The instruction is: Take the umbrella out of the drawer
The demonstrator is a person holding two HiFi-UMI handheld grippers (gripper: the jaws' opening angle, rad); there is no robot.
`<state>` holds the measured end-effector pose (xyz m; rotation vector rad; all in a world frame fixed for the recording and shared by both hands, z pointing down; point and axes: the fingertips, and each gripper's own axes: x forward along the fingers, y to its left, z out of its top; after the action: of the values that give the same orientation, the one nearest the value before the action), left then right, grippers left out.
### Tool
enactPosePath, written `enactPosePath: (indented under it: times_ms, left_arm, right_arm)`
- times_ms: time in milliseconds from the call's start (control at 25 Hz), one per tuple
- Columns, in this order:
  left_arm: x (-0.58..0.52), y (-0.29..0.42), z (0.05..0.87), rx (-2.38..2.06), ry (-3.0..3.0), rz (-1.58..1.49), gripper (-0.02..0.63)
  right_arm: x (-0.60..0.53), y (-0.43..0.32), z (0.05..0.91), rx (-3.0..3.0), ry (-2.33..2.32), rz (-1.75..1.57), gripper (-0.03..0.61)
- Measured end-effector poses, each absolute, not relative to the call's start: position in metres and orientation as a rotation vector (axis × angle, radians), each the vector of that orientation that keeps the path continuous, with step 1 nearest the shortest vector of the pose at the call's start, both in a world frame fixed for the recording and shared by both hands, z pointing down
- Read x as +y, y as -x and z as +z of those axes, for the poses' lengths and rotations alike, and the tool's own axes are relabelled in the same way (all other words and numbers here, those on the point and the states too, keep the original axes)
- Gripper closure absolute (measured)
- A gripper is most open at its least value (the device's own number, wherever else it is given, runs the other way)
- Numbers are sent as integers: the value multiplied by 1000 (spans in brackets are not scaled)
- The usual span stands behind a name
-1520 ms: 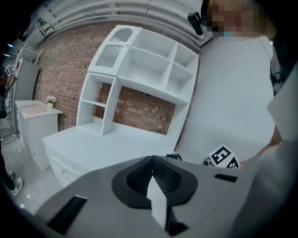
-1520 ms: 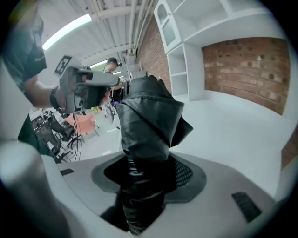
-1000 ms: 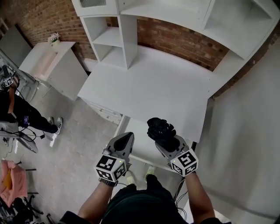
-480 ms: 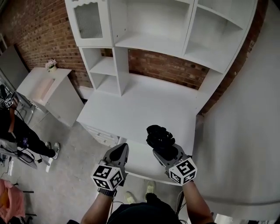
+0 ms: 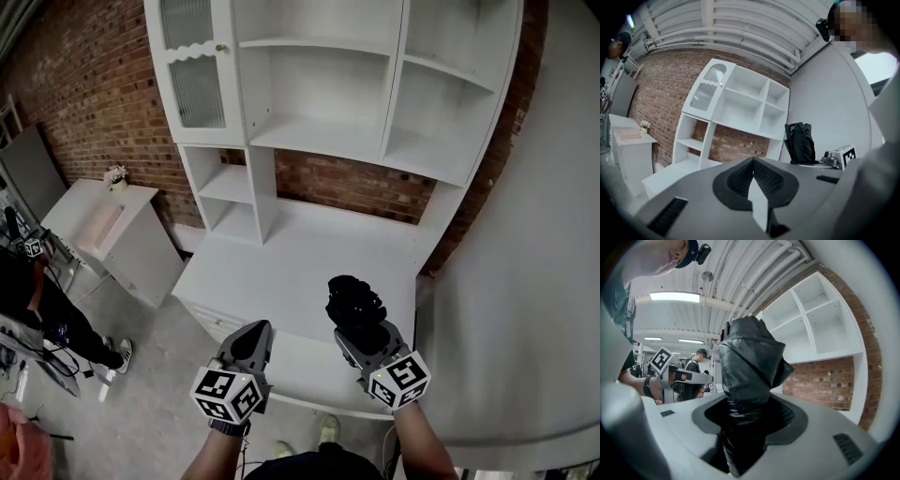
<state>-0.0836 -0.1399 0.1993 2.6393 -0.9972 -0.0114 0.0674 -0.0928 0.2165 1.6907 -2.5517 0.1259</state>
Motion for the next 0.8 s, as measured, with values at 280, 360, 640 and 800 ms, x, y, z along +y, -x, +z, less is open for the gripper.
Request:
enactPosePath:
  times_ms: [280,360,640,800]
  left_arm:
    - [-142,91,176,-1026,-2673,-57,607]
    - [-144,93,171,-1026,-2682,-60,607]
    - [-145,95,162,-1025,-2696,-85,607]
    - [-144,93,156,-1026,-2707,-91,607]
  right_arm:
    - [-91,-68,186,-2579,-1733,51,365]
    - [-91,-67,175,-2578,-1757,30,365]
    - [-93,-72,156,-2581,-1800,-13,365]
    - [-90,-72,148,-2588,-1810,-24,365]
